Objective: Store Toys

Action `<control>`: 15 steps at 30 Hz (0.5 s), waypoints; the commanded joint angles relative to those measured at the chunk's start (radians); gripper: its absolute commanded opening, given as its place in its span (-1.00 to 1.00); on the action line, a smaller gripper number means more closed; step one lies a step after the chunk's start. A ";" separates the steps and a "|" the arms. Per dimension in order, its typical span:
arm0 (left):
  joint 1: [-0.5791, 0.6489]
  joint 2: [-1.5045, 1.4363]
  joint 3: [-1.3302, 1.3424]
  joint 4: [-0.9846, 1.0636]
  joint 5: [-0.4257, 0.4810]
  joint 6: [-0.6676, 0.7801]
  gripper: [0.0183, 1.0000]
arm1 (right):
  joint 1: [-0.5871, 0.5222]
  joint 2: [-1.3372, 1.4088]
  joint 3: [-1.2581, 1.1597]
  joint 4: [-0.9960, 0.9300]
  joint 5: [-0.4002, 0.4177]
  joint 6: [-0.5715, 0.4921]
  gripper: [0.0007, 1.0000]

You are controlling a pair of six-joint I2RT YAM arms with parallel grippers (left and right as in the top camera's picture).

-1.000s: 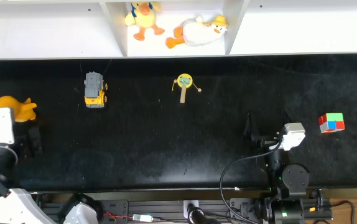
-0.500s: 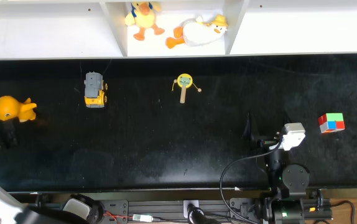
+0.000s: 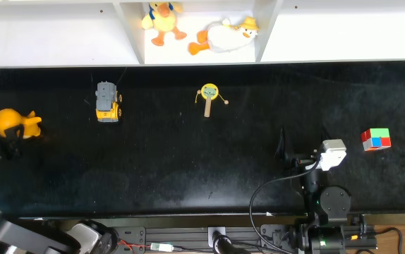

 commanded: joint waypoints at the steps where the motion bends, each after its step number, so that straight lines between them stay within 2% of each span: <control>1: -0.025 0.029 0.023 0.010 -0.026 -0.011 0.99 | -0.001 -0.007 -0.013 0.005 0.003 0.004 0.99; 15: -0.046 0.107 0.023 0.081 -0.064 -0.030 1.00 | -0.001 -0.007 -0.013 0.005 0.003 0.004 0.99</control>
